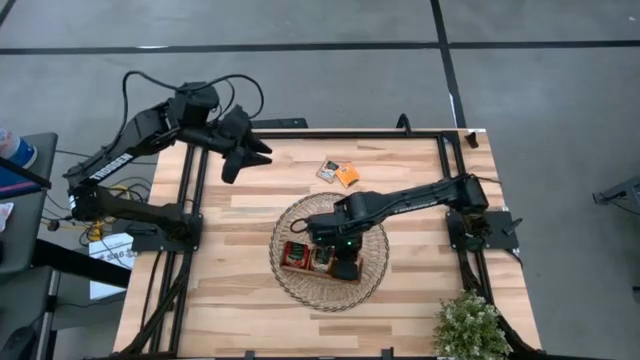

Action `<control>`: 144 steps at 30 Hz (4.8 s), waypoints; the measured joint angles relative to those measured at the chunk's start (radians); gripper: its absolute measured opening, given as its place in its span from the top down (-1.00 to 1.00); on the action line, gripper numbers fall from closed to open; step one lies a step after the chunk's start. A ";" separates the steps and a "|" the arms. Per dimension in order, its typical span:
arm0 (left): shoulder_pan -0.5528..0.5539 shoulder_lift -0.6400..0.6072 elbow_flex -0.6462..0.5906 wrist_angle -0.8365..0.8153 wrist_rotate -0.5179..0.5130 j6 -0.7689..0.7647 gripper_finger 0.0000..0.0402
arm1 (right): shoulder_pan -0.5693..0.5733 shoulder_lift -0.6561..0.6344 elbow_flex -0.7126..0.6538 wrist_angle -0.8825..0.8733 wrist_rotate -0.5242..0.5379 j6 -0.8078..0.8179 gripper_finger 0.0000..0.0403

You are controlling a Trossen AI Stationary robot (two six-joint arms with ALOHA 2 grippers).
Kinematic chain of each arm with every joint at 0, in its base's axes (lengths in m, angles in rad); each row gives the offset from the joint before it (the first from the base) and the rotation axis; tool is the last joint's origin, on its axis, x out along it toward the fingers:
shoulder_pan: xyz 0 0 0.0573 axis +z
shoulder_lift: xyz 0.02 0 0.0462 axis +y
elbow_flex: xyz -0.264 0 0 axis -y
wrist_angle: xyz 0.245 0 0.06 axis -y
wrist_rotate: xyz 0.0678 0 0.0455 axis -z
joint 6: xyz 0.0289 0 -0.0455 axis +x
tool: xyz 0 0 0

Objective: Pick & Place Tea
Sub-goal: Put the orange tea bag into the right section of the wooden organizer

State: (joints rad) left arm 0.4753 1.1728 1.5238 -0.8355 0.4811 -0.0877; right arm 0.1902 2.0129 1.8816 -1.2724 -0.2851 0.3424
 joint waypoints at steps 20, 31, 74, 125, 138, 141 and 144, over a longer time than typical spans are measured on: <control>0.000 -0.005 0.000 -0.031 -0.004 0.032 0.27 | -0.003 0.005 -0.080 0.042 0.056 0.095 1.00; 0.000 -0.005 0.000 -0.031 -0.003 0.047 0.27 | 0.004 0.005 -0.089 0.082 0.053 0.111 1.00; 0.000 -0.005 0.000 -0.031 -0.003 0.054 0.27 | 0.001 0.005 -0.156 0.159 0.021 0.121 0.51; 0.075 0.200 -0.150 0.220 -0.225 -0.300 0.22 | -0.293 -0.445 -0.156 0.283 0.514 0.247 -0.45; 0.074 0.608 -0.062 0.273 -0.262 -0.464 -0.05 | -0.179 -0.508 -0.156 0.299 0.708 0.271 -0.45; 0.073 0.677 0.008 0.265 -0.302 -0.451 -0.10 | -0.179 -0.494 -0.157 0.300 0.692 0.270 -0.45; 0.073 0.735 0.081 0.235 -0.314 -0.418 -0.11 | -0.180 -0.488 -0.156 0.312 0.644 0.278 -0.45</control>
State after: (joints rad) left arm 0.5480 1.9077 1.6050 -0.6002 0.1668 -0.5058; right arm 0.0103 1.5246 1.7259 -0.9604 0.3593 0.6209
